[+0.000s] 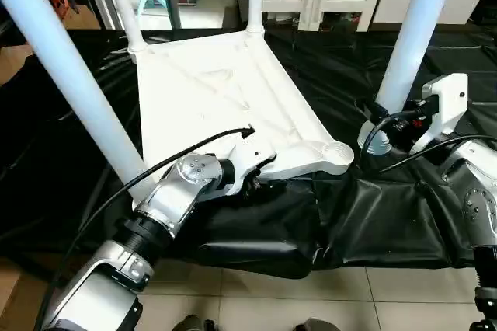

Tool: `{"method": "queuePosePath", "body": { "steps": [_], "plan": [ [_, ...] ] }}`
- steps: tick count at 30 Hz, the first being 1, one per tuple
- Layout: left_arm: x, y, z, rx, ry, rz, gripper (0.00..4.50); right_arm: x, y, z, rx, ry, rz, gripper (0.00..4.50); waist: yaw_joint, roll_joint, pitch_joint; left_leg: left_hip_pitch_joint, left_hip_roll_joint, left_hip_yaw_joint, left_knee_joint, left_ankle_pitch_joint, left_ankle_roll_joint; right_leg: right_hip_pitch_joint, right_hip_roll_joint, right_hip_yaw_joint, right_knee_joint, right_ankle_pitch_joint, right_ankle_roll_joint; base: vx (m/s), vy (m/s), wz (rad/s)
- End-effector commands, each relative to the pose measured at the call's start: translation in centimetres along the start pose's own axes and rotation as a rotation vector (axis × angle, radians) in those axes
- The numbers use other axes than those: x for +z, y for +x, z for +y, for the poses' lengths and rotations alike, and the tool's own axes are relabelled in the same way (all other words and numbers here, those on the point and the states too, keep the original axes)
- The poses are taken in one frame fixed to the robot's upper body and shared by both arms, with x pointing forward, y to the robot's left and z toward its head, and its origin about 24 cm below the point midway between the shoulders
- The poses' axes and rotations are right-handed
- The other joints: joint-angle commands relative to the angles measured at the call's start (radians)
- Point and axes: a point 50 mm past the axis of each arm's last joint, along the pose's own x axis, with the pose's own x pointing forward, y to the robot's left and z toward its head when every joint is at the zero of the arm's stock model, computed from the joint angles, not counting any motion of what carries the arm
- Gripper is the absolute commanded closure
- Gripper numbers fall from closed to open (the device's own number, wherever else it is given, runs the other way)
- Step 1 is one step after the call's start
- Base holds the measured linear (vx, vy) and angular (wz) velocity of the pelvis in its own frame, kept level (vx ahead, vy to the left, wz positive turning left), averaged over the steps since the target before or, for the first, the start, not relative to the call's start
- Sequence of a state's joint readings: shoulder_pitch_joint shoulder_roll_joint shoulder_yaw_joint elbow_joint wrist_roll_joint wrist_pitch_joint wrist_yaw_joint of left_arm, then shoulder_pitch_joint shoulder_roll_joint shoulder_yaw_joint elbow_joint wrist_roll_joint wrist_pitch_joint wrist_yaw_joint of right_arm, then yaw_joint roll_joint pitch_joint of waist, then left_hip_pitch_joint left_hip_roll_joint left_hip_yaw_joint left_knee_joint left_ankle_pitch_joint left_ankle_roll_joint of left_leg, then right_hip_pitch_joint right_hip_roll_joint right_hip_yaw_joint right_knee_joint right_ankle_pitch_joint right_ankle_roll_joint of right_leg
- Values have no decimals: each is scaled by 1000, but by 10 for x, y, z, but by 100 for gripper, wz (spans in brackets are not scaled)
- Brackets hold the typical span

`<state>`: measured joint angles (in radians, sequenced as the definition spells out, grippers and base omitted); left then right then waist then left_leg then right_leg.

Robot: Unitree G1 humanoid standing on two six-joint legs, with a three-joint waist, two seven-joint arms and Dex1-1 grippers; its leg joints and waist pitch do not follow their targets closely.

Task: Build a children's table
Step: Insert table leg to table base

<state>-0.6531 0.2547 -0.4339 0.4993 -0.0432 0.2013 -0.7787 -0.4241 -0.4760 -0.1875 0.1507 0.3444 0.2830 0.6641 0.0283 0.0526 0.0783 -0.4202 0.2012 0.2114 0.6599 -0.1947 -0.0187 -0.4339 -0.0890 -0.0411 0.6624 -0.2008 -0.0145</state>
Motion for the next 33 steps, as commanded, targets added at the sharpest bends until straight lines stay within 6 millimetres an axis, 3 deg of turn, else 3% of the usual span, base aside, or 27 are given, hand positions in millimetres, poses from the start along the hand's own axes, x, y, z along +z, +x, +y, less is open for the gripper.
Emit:
{"method": "queuePosePath", "body": {
  "steps": [1,11,16,19,29,33],
  "plan": [
    [-3,-3,5,8,-14,18,189,6,2,3,24,-7,-13,264,-5,-25,-88,34,17,-19,-67,-40,129,67,-33,28,-79,-2,-250,0,0,0],
    [-6,-5,10,20,-34,42,257,5,3,5,33,-10,-8,264,-5,-24,-91,32,16,-20,-66,-29,139,68,-34,28,-78,10,-252,0,0,0],
    [-9,-6,10,7,-20,66,312,5,4,5,35,-12,-8,264,-5,-23,-93,33,17,-21,-66,-33,133,68,-34,27,-78,4,-251,0,0,0],
    [-13,-7,9,-5,-13,89,320,5,4,5,39,-16,-7,264,-4,-24,-94,33,16,-21,-66,-35,131,69,-35,28,-79,0,-251,0,0,0],
    [-26,-10,4,-39,0,157,407,4,5,6,50,-20,-5,264,-5,-25,-95,34,16,-21,-68,-60,115,69,-37,29,-82,-37,-247,0,0,0],
    [-32,-11,1,-64,6,184,418,5,6,6,52,-21,-8,264,-6,-25,-93,35,16,-21,-70,-70,107,69,-37,28,-84,-54,-243,0,0,0]
  ]
}}
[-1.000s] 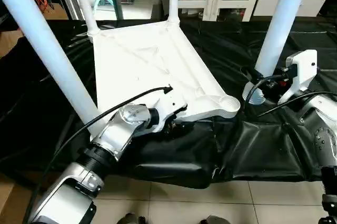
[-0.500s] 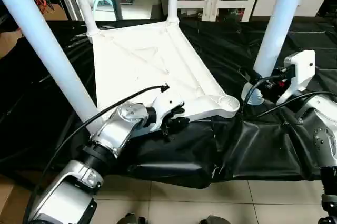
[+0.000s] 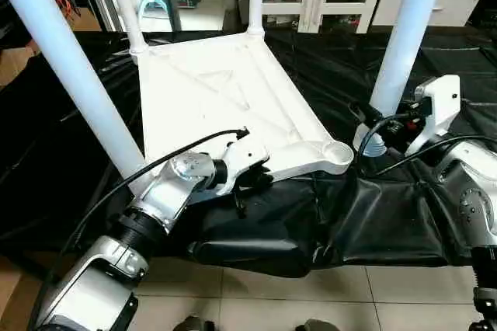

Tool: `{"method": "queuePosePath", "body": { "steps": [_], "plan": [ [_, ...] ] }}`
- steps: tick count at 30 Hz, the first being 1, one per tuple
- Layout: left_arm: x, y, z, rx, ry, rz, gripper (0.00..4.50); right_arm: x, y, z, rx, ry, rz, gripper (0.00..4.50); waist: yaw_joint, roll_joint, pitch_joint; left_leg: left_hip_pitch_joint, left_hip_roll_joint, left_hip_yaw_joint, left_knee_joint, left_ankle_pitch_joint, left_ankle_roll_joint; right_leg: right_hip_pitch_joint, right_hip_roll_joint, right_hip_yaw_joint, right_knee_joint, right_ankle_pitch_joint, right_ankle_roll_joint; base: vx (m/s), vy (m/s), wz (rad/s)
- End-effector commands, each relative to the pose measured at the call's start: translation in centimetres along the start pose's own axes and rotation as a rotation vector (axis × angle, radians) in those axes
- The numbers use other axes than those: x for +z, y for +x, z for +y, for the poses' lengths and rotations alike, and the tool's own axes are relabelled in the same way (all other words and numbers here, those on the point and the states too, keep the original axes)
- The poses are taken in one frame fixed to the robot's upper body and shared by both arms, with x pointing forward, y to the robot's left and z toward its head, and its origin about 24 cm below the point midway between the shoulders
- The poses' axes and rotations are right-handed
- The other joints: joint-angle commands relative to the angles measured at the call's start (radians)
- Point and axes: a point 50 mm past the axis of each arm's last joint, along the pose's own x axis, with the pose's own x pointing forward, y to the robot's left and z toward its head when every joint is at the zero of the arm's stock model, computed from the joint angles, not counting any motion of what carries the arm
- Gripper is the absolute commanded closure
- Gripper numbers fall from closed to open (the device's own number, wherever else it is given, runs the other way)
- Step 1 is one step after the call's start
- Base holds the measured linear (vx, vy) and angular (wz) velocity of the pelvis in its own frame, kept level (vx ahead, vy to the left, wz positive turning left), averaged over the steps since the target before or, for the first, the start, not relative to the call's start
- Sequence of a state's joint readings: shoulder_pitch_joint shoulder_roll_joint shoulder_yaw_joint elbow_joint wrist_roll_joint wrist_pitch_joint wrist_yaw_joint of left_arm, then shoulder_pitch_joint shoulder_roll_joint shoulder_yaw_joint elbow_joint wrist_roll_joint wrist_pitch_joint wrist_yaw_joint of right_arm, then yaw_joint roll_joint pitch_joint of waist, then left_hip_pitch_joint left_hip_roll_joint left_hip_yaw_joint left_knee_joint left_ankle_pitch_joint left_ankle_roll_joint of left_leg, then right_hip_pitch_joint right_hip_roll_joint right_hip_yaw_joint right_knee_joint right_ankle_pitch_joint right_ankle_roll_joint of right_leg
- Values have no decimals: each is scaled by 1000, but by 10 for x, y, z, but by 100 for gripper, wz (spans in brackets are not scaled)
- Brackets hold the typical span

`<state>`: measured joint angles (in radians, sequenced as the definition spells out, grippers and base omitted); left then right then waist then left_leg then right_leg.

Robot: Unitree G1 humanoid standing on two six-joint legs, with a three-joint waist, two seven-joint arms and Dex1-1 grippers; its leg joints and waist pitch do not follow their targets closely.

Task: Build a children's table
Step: Insert table leg to table base

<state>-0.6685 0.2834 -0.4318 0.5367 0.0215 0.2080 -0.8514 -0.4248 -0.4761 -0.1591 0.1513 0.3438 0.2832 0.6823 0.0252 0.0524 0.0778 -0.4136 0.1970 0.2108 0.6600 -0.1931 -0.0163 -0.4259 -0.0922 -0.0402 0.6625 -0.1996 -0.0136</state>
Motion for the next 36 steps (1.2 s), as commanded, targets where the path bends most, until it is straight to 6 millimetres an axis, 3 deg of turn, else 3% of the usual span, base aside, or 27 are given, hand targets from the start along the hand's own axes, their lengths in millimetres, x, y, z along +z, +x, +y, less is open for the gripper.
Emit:
{"method": "queuePosePath", "body": {
  "steps": [1,4,5,6,7,9,10,11,12,15,16,17,18,19,20,22,23,24,25,26,27,31,33,36],
  "plan": [
    [-24,-3,-6,-35,-19,100,438,7,3,1,11,-17,-24,264,-5,-29,-91,29,20,-20,-71,-85,99,62,-34,28,-88,-74,-241,0,0,0],
    [-32,-11,-5,-41,-20,117,449,7,5,2,11,-4,-30,264,-12,-30,-85,36,21,-22,-79,-136,71,64,-38,27,-98,-164,-224,0,0,0],
    [-34,-15,-5,-42,-22,118,449,6,5,2,10,4,-33,264,-18,-27,-87,36,22,-23,-80,-125,66,65,-37,27,-95,-155,-224,0,0,0],
    [-35,-17,-5,-44,-22,117,449,6,6,2,9,11,-36,264,-24,-37,-85,33,21,-22,-81,-119,68,66,-35,28,-96,-146,-223,0,0,0],
    [-38,-24,-3,-44,-32,119,449,3,7,4,11,35,-34,264,-26,-30,-89,34,21,-24,-80,-103,74,66,-36,27,-92,-124,-227,0,0,0],
    [-46,-44,-3,-59,-40,123,449,-11,9,13,30,111,-16,264,-39,-38,-87,28,21,-25,-83,-93,86,67,-37,26,-89,-99,-233,0,0,0],
    [-51,-55,-4,-65,-37,133,449,-19,11,18,48,141,-11,264,-51,-33,-88,29,23,-29,-87,-91,89,67,-37,25,-88,-96,-234,0,0,0],
    [-52,-58,-5,-71,-32,135,449,-21,12,20,53,147,-9,264,-54,-39,-85,32,24,-27,-88,-102,88,63,-35,25,-92,-104,-235,0,0,0],
    [-56,-68,-7,-82,-29,145,449,-26,15,25,68,163,-5,264,-54,-35,-87,37,26,-28,-88,-108,83,61,-35,25,-90,-102,-240,0,0,0],
    [-63,-81,-12,-96,-32,168,449,-34,20,34,110,178,-1,264,-60,-42,-82,43,27,-24,-92,-120,75,56,-31,26,-93,-98,-245,0,0,0],
    [-69,-94,-18,-118,-23,183,449,-40,27,44,163,176,1,264,-65,-49,-83,35,28,-27,-93,-97,80,61,-35,26,-82,-67,-248,0,0,0],
    [-69,-94,-18,-118,-23,183,449,-40,27,44,163,176,1,264,-69,-46,-83,33,28,-28,-93,-90,83,62,-37,26,-81,-59,-250,0,0,0],
    [-72,-104,-27,-140,-16,171,449,-46,36,60,239,174,-37,264,-76,-55,-77,35,29,-25,-93,-103,84,56,-35,27,-82,-65,-252,0,0,0],
    [-72,-105,-29,-139,-19,166,449,-47,38,63,259,177,-50,264,-80,-52,-77,31,28,-26,-94,-106,86,59,-39,28,-81,-63,-253,0,0,0],
    [-72,-105,-30,-137,-22,161,449,-48,39,67,274,179,-58,264,-80,-54,-70,37,31,-26,-99,-127,85,54,-37,29,-88,-92,-249,0,0,0],
    [-70,-104,-31,-129,-31,149,449,-51,41,72,301,191,-60,264,-78,-51,-68,43,32,-25,-101,-136,74,52,-33,30,-88,-99,-250,0,0,0],
    [-69,-103,-32,-125,-30,144,449,-53,41,73,322,207,-53,264,-76,-65,-64,44,33,-23,-103,-133,69,50,-31,31,-90,-98,-247,0,0,0],
    [-66,-99,-32,-117,-27,133,449,-56,41,76,367,241,-41,264,-76,-65,-64,44,33,-23,-103,-133,69,50,-31,31,-90,-98,-247,0,0,0],
    [-62,-94,-34,-110,-17,117,449,-59,40,80,427,276,-30,264,-71,-57,-62,48,33,-24,-105,-158,61,50,-33,33,-91,-116,-250,0,0,0],
    [-61,-92,-34,-109,-13,113,449,-60,40,81,443,282,-28,264,-71,-63,-56,47,34,-24,-107,-168,57,48,-32,33,-93,-128,-247,0,0,0],
    [-61,-92,-34,-109,-13,113,449,-60,40,81,443,282,-28,264,-67,-61,-57,50,35,-24,-108,-183,43,47,-34,34,-94,-143,-241,0,0,0],
    [-56,-82,-36,-81,-12,87,449,-54,37,81,536,233,-91,264,-66,-68,-55,50,33,-25,-110,-203,29,47,-35,36,-95,-136,-237,0,0,0],
    [-52,-75,-33,-49,-29,48,449,-54,36,79,546,184,-92,264,-65,-65,-51,47,32,-27,-111,-209,32,47,-37,38,-98,-154,-232,0,0,0],
    [-47,-67,-30,-13,-51,12,449,-57,35,73,513,142,-92,264,-67,-69,-47,46,28,-27,-111,-248,25,46,-38,39,-109,-228,-219,0,0,0]
  ]
}}
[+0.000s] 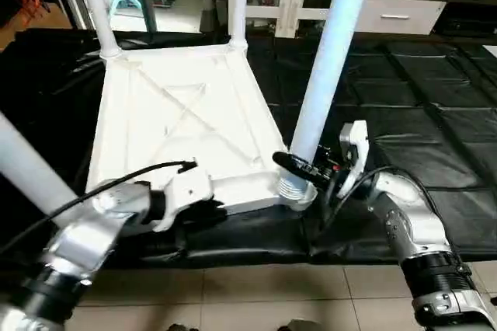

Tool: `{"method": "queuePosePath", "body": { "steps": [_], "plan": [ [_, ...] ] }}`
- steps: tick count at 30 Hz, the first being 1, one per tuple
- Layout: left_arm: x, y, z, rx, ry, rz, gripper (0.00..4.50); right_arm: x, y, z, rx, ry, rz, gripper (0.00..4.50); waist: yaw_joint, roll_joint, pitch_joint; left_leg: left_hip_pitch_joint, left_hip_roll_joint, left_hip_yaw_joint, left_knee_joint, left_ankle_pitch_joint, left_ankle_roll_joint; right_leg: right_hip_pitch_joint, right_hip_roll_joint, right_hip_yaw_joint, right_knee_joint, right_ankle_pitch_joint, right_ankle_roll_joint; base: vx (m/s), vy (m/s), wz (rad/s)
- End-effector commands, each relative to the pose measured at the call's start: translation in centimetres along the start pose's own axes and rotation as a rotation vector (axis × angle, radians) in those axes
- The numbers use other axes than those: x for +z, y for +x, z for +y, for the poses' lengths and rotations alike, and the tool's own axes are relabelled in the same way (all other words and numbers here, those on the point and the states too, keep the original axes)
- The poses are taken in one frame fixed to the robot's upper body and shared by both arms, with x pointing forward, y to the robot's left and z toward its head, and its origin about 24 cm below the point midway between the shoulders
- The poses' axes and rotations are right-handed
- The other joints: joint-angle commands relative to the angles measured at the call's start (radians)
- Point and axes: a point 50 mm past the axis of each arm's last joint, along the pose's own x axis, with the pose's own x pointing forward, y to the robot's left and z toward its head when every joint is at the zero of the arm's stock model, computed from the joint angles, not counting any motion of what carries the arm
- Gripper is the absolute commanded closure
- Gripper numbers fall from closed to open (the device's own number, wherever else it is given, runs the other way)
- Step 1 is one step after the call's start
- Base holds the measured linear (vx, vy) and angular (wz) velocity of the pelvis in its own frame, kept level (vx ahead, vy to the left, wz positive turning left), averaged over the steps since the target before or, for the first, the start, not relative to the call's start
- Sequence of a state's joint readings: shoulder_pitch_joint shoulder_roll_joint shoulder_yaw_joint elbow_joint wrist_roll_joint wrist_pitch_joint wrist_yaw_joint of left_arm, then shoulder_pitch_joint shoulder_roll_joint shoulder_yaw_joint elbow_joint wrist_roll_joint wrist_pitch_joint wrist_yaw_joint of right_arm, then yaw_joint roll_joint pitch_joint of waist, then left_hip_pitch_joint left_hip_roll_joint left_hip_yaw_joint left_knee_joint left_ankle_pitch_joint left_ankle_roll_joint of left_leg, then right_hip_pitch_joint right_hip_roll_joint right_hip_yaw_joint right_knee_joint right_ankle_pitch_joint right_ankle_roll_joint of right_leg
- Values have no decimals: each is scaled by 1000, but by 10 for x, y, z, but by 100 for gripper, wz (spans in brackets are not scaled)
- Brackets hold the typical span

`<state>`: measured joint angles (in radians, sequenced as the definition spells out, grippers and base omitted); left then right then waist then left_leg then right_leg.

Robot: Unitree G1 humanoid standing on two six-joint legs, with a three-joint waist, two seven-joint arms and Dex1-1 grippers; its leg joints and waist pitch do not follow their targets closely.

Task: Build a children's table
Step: Insert table leg to table base

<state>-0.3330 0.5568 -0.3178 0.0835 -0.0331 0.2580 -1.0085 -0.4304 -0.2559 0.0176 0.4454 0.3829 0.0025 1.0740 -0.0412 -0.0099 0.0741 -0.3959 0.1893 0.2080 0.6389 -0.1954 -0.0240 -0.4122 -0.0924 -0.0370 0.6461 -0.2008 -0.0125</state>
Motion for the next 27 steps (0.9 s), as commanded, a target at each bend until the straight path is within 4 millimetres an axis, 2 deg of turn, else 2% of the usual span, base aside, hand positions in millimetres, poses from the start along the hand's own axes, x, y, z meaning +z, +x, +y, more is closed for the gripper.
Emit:
{"method": "queuePosePath", "body": {
  "steps": [1,3,4,6,9,10,13,16,18,20,21,24,27],
  "plan": [
    [-6,9,-2,34,-59,-16,449,4,-3,-6,-26,-47,-1,264,0,-8,-43,29,36,-25,-90,-257,30,32,-39,36,-94,-248,-216,0,0,0],
    [-4,11,1,51,-63,-30,449,5,-4,-9,-48,-62,-14,264,-2,-8,-41,30,35,-27,-90,-277,25,32,-40,36,-100,-310,-199,0,0,0],
    [-1,11,4,63,-63,-42,420,7,-3,-10,-60,-67,-30,264,-3,-8,-40,29,35,-28,-90,-274,27,33,-40,36,-100,-315,-195,0,0,0],
    [3,9,7,79,-45,-51,403,10,-3,-10,-60,-75,-43,264,-3,-7,-42,27,34,-28,-89,-257,34,34,-39,36,-100,-311,-191,0,0,0],
    [8,7,8,71,1,-55,380,12,-3,-10,-56,-83,-53,264,0,1,-45,28,37,-28,-88,-220,49,33,-39,34,-96,-258,-207,0,0,0],
    [10,7,9,68,18,-58,380,12,-3,-11,-53,-87,-56,264,-1,2,-48,24,38,-29,-89,-196,55,36,-37,32,-90,-207,-219,0,0,0],
    [15,8,9,52,35,-68,380,14,-3,-11,-49,-95,-61,264,-2,-1,-50,24,38,-26,-87,-155,80,38,-35,31,-81,-114,-249,0,0,0],
    [18,14,9,55,63,-67,380,17,-2,-12,-52,-106,-70,264,1,1,-53,22,38,-24,-83,-112,106,40,-35,31,-75,-47,-270,0,0,0],
    [18,16,10,64,69,-59,380,18,-2,-12,-54,-108,-73,264,5,0,-50,23,39,-22,-84,-117,113,38,-36,32,-77,-53,-273,0,0,0],
    [15,19,15,98,95,-30,380,19,-2,-13,-54,-114,-76,264,14,4,-48,27,40,-21,-84,-143,102,36,-36,32,-82,-89,-266,0,0,0],
    [15,20,16,103,97,-27,380,19,-2,-13,-54,-115,-76,264,19,1,-46,28,41,-21,-87,-165,85,35,-37,33,-84,-121,-256,0,0,0],
    [19,23,19,123,115,-40,380,21,-3,-14,-56,-120,-76,264,18,2,-45,27,41,-23,-89,-187,64,36,-38,33,-87,-153,-245,0,0,0],
    [25,26,20,123,130,-69,380,21,-4,-15,-59,-121,-73,264,17,3,-47,25,41,-24,-89,-177,62,36,-38,33,-85,-135,-247,0,0,0]
  ]
}}
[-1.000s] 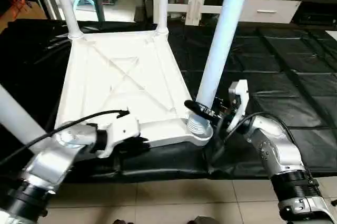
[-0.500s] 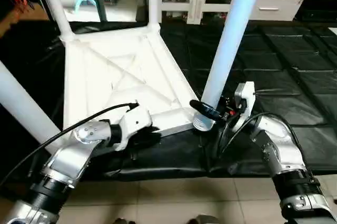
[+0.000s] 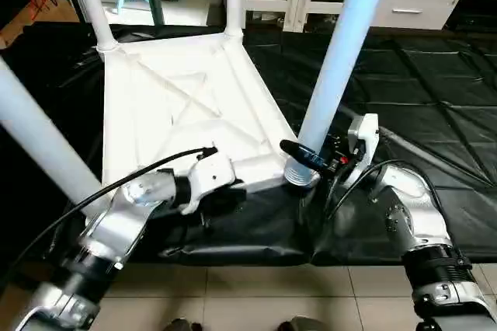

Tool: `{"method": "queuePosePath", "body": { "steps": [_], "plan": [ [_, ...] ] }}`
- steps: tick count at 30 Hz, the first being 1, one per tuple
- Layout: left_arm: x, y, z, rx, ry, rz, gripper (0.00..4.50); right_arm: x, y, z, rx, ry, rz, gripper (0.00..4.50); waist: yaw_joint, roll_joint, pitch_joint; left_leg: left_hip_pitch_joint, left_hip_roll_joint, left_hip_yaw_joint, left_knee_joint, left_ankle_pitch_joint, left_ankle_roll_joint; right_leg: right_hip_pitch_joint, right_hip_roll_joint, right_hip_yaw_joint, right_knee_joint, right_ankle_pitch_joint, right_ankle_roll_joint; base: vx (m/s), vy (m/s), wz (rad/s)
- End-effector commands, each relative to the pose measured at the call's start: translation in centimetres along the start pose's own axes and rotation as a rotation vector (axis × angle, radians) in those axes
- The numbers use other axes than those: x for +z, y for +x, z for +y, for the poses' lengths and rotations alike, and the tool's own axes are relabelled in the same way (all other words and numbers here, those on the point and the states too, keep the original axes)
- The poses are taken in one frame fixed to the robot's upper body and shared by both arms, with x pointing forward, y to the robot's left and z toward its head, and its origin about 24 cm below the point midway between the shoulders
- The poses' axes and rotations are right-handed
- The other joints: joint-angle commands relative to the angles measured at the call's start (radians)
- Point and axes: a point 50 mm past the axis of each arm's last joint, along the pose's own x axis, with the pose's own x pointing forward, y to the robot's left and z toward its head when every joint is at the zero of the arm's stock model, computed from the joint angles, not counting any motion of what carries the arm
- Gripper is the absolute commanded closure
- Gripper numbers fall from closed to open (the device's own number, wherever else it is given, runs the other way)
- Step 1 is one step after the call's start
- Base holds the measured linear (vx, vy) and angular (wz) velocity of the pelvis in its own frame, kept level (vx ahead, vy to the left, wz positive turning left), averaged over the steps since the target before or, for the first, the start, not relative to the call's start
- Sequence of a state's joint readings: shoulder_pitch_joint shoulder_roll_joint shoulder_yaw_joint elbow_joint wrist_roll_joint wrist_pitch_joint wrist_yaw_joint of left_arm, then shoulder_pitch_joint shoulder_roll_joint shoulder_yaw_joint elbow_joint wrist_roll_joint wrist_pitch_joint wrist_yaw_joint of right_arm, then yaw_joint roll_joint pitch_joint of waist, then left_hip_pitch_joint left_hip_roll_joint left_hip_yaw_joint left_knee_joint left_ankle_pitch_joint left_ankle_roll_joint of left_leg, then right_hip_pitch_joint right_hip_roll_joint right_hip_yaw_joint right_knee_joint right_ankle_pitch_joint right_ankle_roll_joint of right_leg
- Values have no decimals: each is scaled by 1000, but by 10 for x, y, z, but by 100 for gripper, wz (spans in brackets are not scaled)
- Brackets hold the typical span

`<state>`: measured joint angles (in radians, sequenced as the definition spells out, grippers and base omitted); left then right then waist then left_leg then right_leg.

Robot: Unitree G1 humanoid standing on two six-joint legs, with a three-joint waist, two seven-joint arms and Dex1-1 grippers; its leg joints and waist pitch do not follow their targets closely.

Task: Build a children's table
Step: Insert table leg to table base

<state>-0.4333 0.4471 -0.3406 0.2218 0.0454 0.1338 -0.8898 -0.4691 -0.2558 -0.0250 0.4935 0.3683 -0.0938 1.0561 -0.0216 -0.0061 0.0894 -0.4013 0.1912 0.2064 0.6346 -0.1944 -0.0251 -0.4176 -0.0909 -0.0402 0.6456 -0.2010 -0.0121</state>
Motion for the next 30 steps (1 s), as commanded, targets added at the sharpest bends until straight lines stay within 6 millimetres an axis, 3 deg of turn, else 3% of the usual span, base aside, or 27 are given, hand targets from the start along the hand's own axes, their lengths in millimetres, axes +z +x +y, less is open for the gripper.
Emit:
{"method": "queuePosePath", "body": {
  "steps": [1,5,6,7,10,15,20,26,27,30],
  "plan": [
    [8,3,5,11,33,-17,380,8,0,-5,-4,-34,-22,264,-2,-2,-64,28,38,-22,-84,-160,72,44,-40,36,-81,-104,-255,0,0,0],
    [9,7,6,2,61,-14,380,8,-1,-6,-7,-33,-22,264,-2,-3,-69,26,37,-21,-80,-100,105,47,-39,35,-71,-12,-271,0,0,0],
    [11,9,6,-20,32,-28,351,10,-1,-7,-15,-33,-29,264,-1,-3,-70,26,37,-19,-77,-71,123,48,-39,36,-67,36,-286,0,0,0],
    [12,9,6,-28,25,-33,351,11,-1,-8,-21,-36,-33,264,0,1,-73,26,36,-19,-76,-65,128,49,-39,36,-65,48,-291,0,0,0],
    [15,8,8,-37,26,-43,326,14,-2,-11,-31,-41,-42,264,1,-2,-72,25,37,-18,-76,-55,145,51,-41,35,-65,65,-304,0,0,0],
    [10,11,10,-25,71,-8,312,18,-5,-13,-42,-53,-48,264,0,3,-70,30,39,-17,-78,-95,125,49,-38,34,-73,10,-296,0,0,0],
    [3,16,3,-76,69,41,312,20,-8,-16,-54,-63,-48,264,1,7,-71,29,40,-18,-81,-107,111,51,-40,35,-72,10,-301,0,0,0],
    [-6,15,0,-92,50,94,312,21,-9,-17,-62,-68,-51,264,-1,5,-71,30,40,-18,-82,-129,99,50,-41,36,-76,-27,-296,0,0,0],
    [-7,15,0,-91,47,96,339,22,-10,-17,-63,-68,-52,264,-1,4,-71,29,40,-18,-82,-131,98,50,-41,36,-77,-32,-295,0,0,0],
    [-8,14,2,-84,28,94,351,22,-9,-18,-65,-68,-51,264,-1,4,-72,30,40,-18,-83,-133,96,49,-41,36,-78,-41,-293,0,0,0]
  ]
}}
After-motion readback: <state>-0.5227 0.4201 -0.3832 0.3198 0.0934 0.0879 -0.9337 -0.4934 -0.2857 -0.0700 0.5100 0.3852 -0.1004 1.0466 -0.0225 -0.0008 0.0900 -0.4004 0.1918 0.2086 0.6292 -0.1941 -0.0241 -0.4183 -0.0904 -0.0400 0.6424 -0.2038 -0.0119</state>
